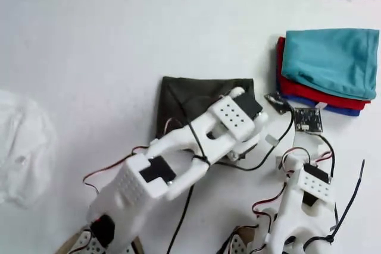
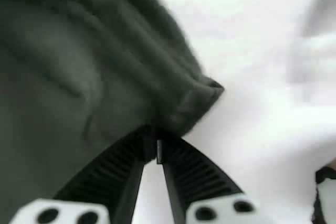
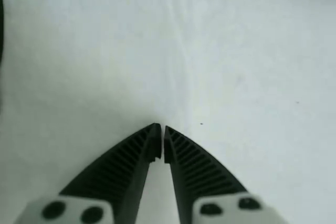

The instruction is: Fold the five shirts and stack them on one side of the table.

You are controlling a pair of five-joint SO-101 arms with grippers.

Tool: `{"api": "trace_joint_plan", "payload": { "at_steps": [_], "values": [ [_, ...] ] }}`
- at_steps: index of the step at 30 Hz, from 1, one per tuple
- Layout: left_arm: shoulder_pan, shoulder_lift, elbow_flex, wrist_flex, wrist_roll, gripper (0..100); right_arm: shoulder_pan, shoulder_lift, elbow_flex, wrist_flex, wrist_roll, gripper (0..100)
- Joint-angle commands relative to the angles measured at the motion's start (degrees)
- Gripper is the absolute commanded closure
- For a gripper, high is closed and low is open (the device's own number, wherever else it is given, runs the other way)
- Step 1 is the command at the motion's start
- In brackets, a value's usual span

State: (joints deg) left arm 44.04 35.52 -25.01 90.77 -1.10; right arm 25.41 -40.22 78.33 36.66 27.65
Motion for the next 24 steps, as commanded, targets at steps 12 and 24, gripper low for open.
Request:
{"api": "trace_joint_plan", "payload": {
  "at_steps": [12, 24],
  "values": [
    [-13.9, -4.0, -23.8, 11.4, -4.5, 98, 0.0, -2.1, -0.4, -0.8, -0.3, 97.9],
    [-36.7, 11.1, -17.5, -2.5, -5.1, 98, 0.0, -2.1, -0.4, -0.8, -0.4, 97.9]
  ]
}}
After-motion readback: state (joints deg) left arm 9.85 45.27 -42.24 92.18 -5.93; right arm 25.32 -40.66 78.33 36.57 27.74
